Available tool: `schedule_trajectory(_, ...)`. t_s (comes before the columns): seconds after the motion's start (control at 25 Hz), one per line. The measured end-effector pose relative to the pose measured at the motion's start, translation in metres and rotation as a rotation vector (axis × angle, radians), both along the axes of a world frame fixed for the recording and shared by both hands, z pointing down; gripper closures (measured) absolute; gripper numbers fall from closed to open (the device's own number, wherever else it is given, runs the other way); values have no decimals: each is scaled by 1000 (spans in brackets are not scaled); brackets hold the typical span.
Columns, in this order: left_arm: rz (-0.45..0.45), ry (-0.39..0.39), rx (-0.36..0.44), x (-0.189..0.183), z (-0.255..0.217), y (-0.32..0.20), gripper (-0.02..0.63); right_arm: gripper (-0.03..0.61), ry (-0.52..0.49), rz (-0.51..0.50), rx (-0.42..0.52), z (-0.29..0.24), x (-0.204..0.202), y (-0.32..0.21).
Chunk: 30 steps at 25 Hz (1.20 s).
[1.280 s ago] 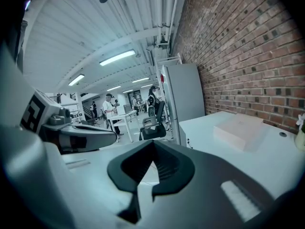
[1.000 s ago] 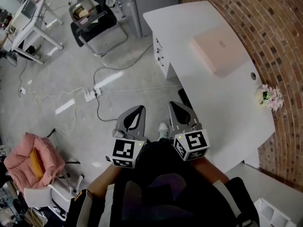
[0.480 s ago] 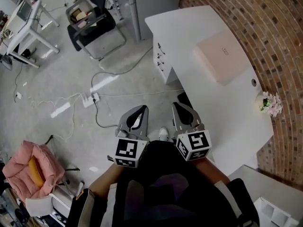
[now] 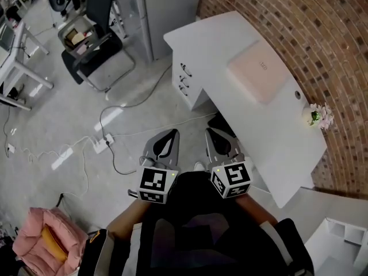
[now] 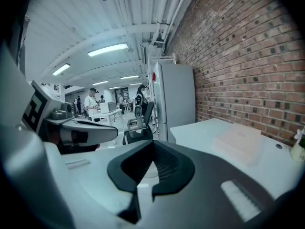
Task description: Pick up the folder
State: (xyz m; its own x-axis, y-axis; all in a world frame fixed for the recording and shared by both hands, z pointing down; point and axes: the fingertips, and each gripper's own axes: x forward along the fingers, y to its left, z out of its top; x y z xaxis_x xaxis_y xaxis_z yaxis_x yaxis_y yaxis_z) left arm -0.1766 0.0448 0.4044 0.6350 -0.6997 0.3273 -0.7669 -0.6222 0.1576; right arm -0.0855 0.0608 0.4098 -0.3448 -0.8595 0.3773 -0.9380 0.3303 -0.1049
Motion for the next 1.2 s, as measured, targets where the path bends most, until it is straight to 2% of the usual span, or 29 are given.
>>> schedule_trajectory(0.36, 123, 35, -25, 4, 11, -18, 617, 577, 11, 159, -28, 5, 10, -6)
schedule_trajectory(0.76, 121, -7, -46, 23, 20, -58, 617, 577, -46, 171, -60, 21, 30, -48)
schedule_trajectory(0.96, 114, -26, -55, 47, 21, -92, 617, 577, -67, 159, -64, 26, 53, -85)
schedule_trajectory(1.2, 157, -53, -64, 103, 26, -132, 617, 577, -86, 184, -69, 33, 104, -122)
